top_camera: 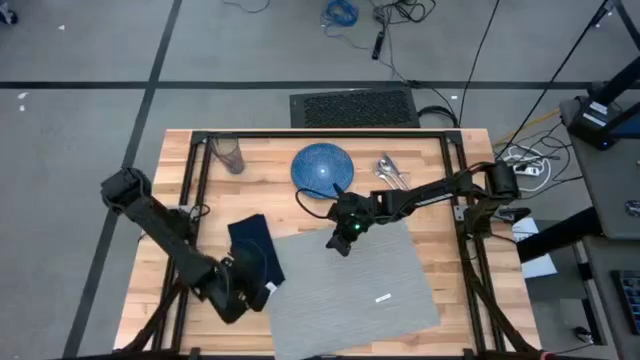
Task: Set table place
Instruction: Fold the blue table napkin
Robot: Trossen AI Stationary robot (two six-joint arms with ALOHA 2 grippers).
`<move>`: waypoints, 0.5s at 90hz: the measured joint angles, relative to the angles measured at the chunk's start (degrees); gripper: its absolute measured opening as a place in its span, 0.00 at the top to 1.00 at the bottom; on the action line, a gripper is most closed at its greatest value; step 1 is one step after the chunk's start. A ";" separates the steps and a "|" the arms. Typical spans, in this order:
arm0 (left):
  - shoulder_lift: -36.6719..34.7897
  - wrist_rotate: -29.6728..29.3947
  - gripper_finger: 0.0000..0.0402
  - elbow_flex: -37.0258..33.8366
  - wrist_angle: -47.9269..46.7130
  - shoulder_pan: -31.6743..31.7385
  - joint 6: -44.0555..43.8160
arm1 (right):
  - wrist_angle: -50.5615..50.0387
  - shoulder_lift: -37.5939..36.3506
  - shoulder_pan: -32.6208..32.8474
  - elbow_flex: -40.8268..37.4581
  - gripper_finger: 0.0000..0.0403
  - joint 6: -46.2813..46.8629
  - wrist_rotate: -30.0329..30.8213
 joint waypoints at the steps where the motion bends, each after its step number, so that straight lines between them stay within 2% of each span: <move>1: 0.71 0.25 1.00 0.55 -0.45 -0.02 0.27 | -0.01 0.00 0.00 0.00 1.00 -0.01 0.01; 13: 9.56 3.27 1.00 6.66 -4.68 -0.02 4.13 | -0.31 0.00 0.01 0.00 1.00 -0.80 0.03; 23: 14.86 3.05 1.00 12.07 -11.11 -0.14 6.29 | -0.71 0.00 0.00 -0.01 1.00 -1.98 0.10; 36: 16.08 5.59 1.00 16.11 -19.83 0.58 6.45 | -0.84 0.00 0.00 -0.01 1.00 -2.93 0.18; 45: 15.25 9.59 1.00 16.66 -20.62 1.55 5.30 | -0.87 0.00 0.00 0.00 1.00 -3.15 -0.04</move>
